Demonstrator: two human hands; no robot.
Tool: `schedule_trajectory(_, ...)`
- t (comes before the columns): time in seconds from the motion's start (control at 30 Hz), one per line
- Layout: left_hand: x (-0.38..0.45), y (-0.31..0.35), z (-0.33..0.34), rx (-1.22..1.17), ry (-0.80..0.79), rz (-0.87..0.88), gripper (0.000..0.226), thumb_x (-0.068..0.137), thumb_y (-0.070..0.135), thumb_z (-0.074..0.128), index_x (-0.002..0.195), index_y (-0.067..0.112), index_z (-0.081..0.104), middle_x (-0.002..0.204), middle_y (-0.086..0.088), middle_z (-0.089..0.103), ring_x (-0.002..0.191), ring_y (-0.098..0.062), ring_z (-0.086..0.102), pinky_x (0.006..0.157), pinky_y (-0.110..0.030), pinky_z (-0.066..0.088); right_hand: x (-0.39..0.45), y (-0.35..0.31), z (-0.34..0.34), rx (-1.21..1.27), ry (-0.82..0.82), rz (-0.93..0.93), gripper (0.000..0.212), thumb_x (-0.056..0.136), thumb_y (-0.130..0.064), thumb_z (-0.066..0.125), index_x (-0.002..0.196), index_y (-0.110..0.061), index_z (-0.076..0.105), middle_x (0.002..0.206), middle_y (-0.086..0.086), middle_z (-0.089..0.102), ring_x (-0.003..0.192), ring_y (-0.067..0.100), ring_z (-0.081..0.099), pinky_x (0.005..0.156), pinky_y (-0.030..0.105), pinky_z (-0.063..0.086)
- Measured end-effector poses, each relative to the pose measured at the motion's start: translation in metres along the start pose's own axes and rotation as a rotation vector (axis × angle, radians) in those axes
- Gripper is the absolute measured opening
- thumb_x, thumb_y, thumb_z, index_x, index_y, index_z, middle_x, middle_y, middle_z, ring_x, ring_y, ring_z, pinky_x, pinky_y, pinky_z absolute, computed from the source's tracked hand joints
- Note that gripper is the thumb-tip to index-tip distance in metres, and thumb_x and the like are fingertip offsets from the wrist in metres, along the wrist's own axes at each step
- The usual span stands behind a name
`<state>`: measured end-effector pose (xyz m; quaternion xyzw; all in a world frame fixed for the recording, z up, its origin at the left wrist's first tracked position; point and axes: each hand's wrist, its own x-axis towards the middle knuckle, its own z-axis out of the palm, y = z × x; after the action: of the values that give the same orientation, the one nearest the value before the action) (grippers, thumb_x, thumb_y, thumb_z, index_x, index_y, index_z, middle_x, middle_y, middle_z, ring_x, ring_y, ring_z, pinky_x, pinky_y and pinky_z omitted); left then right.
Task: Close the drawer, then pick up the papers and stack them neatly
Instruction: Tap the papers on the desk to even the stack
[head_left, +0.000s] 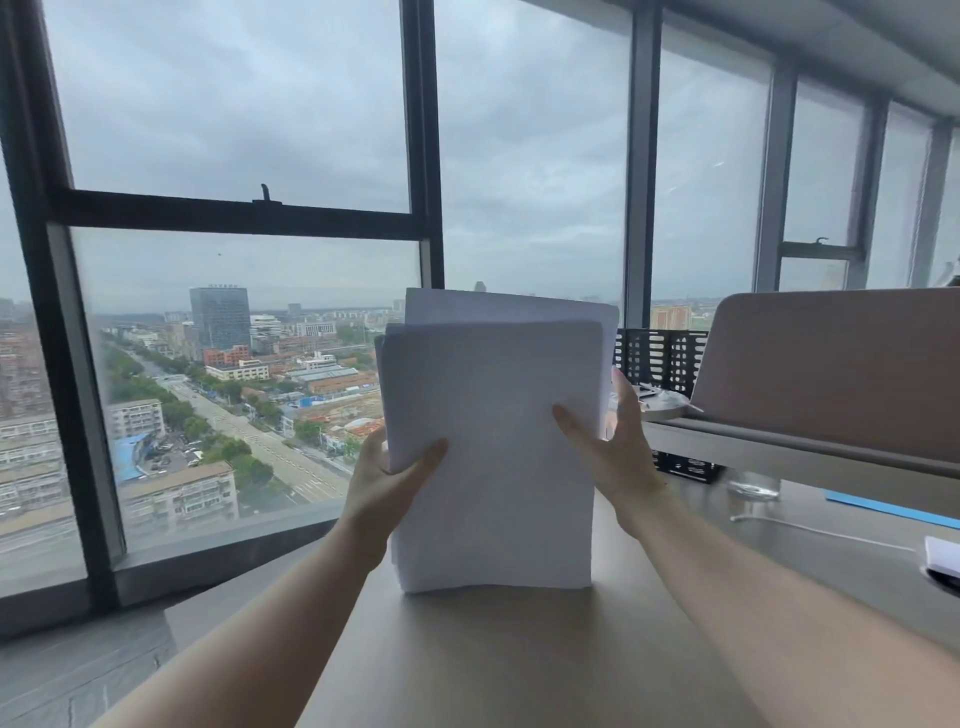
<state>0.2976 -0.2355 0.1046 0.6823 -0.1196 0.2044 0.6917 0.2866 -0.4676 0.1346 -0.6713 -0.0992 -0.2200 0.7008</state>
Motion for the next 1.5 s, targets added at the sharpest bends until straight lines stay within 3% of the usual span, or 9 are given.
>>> schedule_trajectory(0.23, 0.012, 0.017, 0.009, -0.056, 0.051, 0.010, 0.051, 0.056, 0.041, 0.082, 0.101, 0.021, 0.070, 0.098, -0.006, 0.077, 0.091, -0.026, 0.073, 0.081, -0.046, 0.059, 0.021, -0.007, 0.009, -0.125, -0.094, -0.159, 0.077, 0.078, -0.033, 0.074, 0.140, -0.047, 0.032, 0.126, -0.019, 0.061, 0.112, 0.009, 0.063, 0.094, 0.041, 0.054)
schedule_trajectory(0.43, 0.019, 0.026, 0.010, -0.035, 0.022, -0.004, 0.053, 0.056, 0.048, 0.080, 0.099, 0.018, 0.073, 0.097, -0.008, 0.077, 0.091, -0.029, 0.073, 0.084, -0.049, 0.058, 0.026, -0.003, 0.007, -0.231, -0.203, -0.026, 0.046, 0.077, -0.041, 0.070, 0.120, -0.040, 0.055, 0.110, -0.009, 0.072, 0.099, 0.017, 0.070, 0.092, 0.046, 0.055)
schedule_trajectory(0.6, 0.020, 0.027, 0.009, -0.117, 0.091, 0.021, 0.049, 0.061, 0.042, 0.080, 0.100, 0.016, 0.067, 0.097, -0.010, 0.075, 0.083, -0.025, 0.072, 0.078, -0.045, 0.060, 0.023, -0.001, 0.008, -0.163, -0.062, -0.049, 0.089, 0.068, -0.055, 0.072, 0.140, -0.057, 0.021, 0.132, -0.003, 0.058, 0.122, 0.021, 0.058, 0.097, 0.047, 0.052)
schedule_trajectory(0.8, 0.026, 0.019, 0.000, -0.012, 0.045, 0.055, 0.029, 0.067, 0.037, 0.078, 0.093, 0.025, 0.073, 0.093, -0.005, 0.077, 0.088, -0.027, 0.074, 0.079, -0.045, 0.060, 0.028, -0.011, 0.010, -0.184, -0.022, -0.103, 0.098, 0.074, -0.036, 0.078, 0.147, -0.051, 0.014, 0.120, -0.008, 0.053, 0.116, 0.022, 0.061, 0.096, 0.045, 0.053)
schedule_trajectory(0.87, 0.027, 0.012, 0.000, -0.006, 0.052, 0.005, 0.020, 0.065, 0.036, 0.078, 0.083, 0.027, 0.075, 0.085, 0.000, 0.078, 0.086, -0.028, 0.073, 0.080, -0.044, 0.060, 0.032, -0.010, 0.011, -0.172, -0.058, -0.044, 0.090, 0.074, -0.032, 0.078, 0.143, -0.051, 0.024, 0.117, -0.004, 0.062, 0.109, 0.021, 0.065, 0.091, 0.045, 0.055)
schedule_trajectory(0.97, 0.023, 0.006, 0.003, -0.049, 0.019, -0.142, 0.028, 0.063, 0.032, 0.081, 0.087, 0.019, 0.076, 0.086, -0.003, 0.079, 0.082, -0.025, 0.074, 0.080, -0.041, 0.059, 0.032, -0.003, 0.011, -0.208, -0.129, 0.046, 0.050, 0.073, -0.031, 0.075, 0.111, -0.051, 0.050, 0.111, 0.000, 0.071, 0.100, 0.021, 0.069, 0.091, 0.046, 0.056)
schedule_trajectory(1.07, 0.021, 0.005, 0.006, -0.054, -0.038, -0.207, 0.020, 0.073, 0.025, 0.079, 0.090, 0.016, 0.074, 0.080, 0.002, 0.079, 0.072, -0.017, 0.074, 0.075, -0.033, 0.059, 0.027, 0.005, 0.011, -0.301, -0.185, 0.098, 0.038, 0.073, -0.037, 0.072, 0.101, -0.049, 0.049, 0.112, -0.006, 0.068, 0.105, 0.019, 0.066, 0.095, 0.045, 0.053)
schedule_trajectory(1.3, 0.017, 0.002, 0.010, -0.096, 0.023, -0.267, 0.019, 0.076, 0.031, 0.076, 0.084, 0.014, 0.071, 0.083, -0.004, 0.076, 0.078, -0.024, 0.072, 0.081, -0.039, 0.058, 0.014, 0.027, 0.012, -0.101, -0.248, 0.409, 0.043, 0.077, -0.024, 0.077, 0.117, -0.022, 0.064, 0.117, 0.004, 0.072, 0.104, 0.025, 0.070, 0.092, 0.046, 0.055)
schedule_trajectory(1.5, 0.019, -0.004, 0.024, 0.045, 0.222, -0.234, 0.031, 0.074, 0.052, 0.070, 0.069, 0.022, 0.065, 0.075, 0.000, 0.067, 0.076, -0.024, 0.066, 0.081, -0.039, 0.055, 0.000, 0.047, 0.021, -0.086, -0.127, 0.440, 0.054, 0.064, -0.044, 0.079, 0.110, -0.016, 0.070, 0.121, 0.008, 0.068, 0.107, 0.027, 0.067, 0.098, 0.046, 0.052)
